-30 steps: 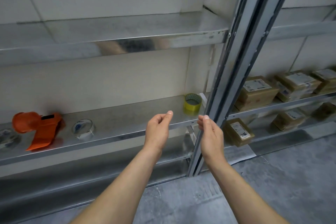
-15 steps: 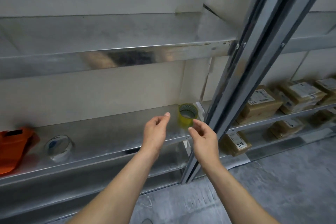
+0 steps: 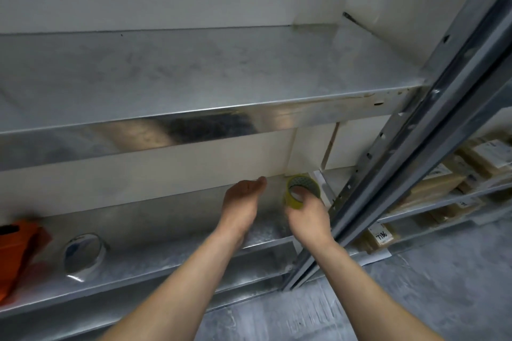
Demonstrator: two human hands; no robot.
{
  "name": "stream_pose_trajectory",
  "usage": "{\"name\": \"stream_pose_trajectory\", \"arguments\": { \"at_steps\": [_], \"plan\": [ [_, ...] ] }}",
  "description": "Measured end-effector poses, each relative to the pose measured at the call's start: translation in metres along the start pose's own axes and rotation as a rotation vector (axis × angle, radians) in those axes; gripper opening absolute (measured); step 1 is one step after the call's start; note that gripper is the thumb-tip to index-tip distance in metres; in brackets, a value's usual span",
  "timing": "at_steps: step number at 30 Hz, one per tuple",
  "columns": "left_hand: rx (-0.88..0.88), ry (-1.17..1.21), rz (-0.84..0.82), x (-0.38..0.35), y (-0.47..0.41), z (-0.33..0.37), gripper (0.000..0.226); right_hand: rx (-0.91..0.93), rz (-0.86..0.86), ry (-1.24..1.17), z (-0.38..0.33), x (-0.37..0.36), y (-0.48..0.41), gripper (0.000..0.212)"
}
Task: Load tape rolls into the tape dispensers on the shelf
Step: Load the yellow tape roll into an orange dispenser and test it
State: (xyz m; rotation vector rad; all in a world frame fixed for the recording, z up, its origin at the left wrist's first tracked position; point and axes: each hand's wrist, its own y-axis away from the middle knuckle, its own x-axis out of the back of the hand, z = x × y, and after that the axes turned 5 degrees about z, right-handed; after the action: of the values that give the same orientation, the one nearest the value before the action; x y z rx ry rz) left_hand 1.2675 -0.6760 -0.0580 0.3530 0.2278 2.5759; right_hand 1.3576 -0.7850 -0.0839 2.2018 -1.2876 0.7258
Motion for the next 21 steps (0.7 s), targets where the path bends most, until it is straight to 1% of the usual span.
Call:
{"name": "stream_pose_trajectory", "arguments": {
  "at_steps": [4, 7, 12, 14, 19, 21],
  "plan": [
    [0.001, -0.068, 0.03, -0.004, -0.009, 0.002, 0.047, 0.01, -0.051, 0.094, 0.002, -0.003, -0.021, 0.051],
    [0.013, -0.074, 0.031, -0.007, -0.013, 0.003, 0.051, 0.025, -0.095, 0.155, 0.008, -0.005, -0.035, 0.054],
    [0.053, -0.048, 0.061, -0.012, -0.017, 0.003, 0.058, 0.042, -0.16, 0.272, 0.019, -0.01, -0.053, 0.049],
    [0.069, -0.04, 0.072, -0.014, -0.017, 0.003, 0.058, 0.044, -0.184, 0.317, 0.022, -0.013, -0.058, 0.044],
    [0.118, -0.022, 0.08, -0.017, -0.02, 0.004, 0.053, 0.049, -0.249, 0.477, 0.031, -0.021, -0.064, 0.022],
    [0.131, -0.022, 0.075, -0.019, -0.021, 0.004, 0.053, 0.041, -0.304, 0.499, 0.036, -0.027, -0.064, 0.022]
  ]
}}
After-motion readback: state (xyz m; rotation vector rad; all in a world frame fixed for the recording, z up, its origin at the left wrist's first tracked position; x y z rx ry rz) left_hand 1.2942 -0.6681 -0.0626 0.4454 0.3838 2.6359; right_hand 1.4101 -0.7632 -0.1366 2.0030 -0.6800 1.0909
